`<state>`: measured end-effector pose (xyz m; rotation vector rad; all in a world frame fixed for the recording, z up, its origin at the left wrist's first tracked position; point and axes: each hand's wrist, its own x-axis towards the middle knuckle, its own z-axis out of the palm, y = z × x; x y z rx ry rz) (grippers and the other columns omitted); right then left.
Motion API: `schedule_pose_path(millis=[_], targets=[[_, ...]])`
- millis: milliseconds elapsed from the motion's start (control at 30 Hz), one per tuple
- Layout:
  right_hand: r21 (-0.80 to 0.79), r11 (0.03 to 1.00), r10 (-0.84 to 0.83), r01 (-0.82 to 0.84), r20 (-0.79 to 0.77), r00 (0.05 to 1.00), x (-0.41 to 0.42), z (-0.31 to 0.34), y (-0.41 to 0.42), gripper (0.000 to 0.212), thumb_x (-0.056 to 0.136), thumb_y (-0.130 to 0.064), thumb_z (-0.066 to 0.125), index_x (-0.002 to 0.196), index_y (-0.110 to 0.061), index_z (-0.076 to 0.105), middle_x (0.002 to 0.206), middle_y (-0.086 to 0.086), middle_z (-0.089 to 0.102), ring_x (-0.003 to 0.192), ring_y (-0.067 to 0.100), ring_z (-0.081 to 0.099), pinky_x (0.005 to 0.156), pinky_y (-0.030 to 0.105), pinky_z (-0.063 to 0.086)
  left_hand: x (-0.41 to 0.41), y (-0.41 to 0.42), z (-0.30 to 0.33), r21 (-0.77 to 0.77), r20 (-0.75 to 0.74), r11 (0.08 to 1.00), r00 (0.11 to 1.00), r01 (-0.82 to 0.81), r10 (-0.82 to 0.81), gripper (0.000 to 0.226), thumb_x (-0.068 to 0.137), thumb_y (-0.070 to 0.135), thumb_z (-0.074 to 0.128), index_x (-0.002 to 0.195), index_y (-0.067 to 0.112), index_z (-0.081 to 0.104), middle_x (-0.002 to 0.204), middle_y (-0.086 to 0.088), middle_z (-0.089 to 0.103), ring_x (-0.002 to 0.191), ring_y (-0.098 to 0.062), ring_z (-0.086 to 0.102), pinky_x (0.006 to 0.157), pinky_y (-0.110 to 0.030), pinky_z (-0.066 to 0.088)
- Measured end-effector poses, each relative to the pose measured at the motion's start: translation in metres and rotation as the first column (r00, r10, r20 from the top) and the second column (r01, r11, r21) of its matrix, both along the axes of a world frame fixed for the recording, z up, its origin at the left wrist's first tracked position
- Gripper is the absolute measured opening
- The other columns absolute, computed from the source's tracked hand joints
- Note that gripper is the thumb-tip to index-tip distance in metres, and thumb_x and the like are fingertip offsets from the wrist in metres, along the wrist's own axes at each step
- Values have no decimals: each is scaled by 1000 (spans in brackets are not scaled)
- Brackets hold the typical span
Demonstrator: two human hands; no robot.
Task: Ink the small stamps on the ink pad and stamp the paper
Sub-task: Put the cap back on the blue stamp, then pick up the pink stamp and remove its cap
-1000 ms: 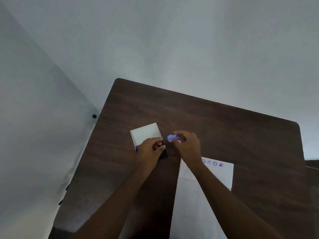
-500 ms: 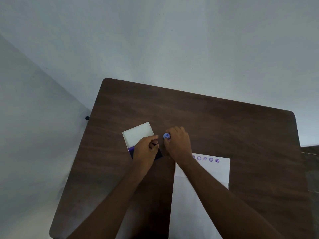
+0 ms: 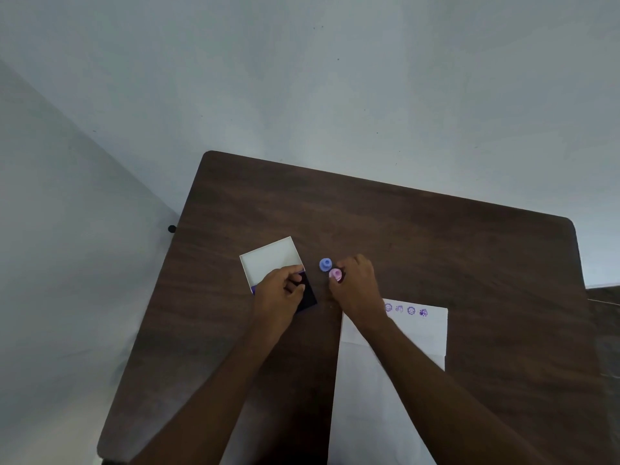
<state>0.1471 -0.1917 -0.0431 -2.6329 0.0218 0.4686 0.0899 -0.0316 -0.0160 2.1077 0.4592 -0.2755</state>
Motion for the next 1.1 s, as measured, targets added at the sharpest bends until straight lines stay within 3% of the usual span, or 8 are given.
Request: schedule_pose_path(millis=[167,333,467,600,733,800,933,1100], targets=[[-68,997,19,-24,-79,997,11,15,8,18,89,-26,62,91,-8,64,90,8,64,87,17,55,88,32,46,2,4,11,-25,20,999,999,-34,34,33,90,13,66,122,18,64,101,5,66,88,-8,62,84,-25,55],[168,960,-206,225,-122,971,0,26,1,17,84,-30,70,82,-13,68,75,3,66,64,10,55,64,21,45,-2,0,12,6,-5,1000,1000,1,-1,30,93,26,61,124,23,63,116,4,67,97,-5,60,87,-18,49],[505,753,-310,422,-293,905,-16,46,-2,16,75,-31,79,79,-18,72,69,-3,71,60,11,65,51,18,50,-5,-1,21,-76,32,997,999,28,-25,34,89,32,65,123,25,63,116,8,67,91,3,59,79,-6,43],[651,554,-281,519,-440,853,-26,60,-2,14,79,-20,75,89,-10,74,77,14,73,64,24,65,54,24,53,-11,-3,29,-66,31,996,998,65,-63,46,85,41,67,128,28,60,111,17,58,92,5,53,84,-4,34],[703,437,-240,561,-510,826,-36,66,0,11,81,-17,72,88,-9,75,83,18,73,69,27,67,61,29,55,-17,-4,34,-112,9,993,999,36,-36,49,83,44,67,126,21,63,123,3,66,108,-14,61,99,-29,47],[719,398,-217,570,-530,820,-40,69,2,6,79,-18,74,82,-14,76,79,14,74,65,22,68,58,25,55,-19,-4,39,-120,5,993,1000,8,-8,45,80,46,68,118,21,67,117,2,69,100,-11,63,94,-25,50],[734,368,-168,570,-551,818,-48,70,0,6,82,-18,72,84,-16,77,81,13,74,67,22,67,56,24,55,-24,-4,47,-137,29,990,999,-22,26,36,79,41,71,110,24,70,99,13,66,81,5,59,70,0,42],[715,405,-174,570,-552,816,-51,70,-2,14,74,-32,77,84,-22,77,79,8,74,75,27,64,63,27,56,-27,-3,49,-167,30,986,999,-13,18,36,80,37,73,112,20,70,110,2,72,93,-8,64,87,-18,50]])
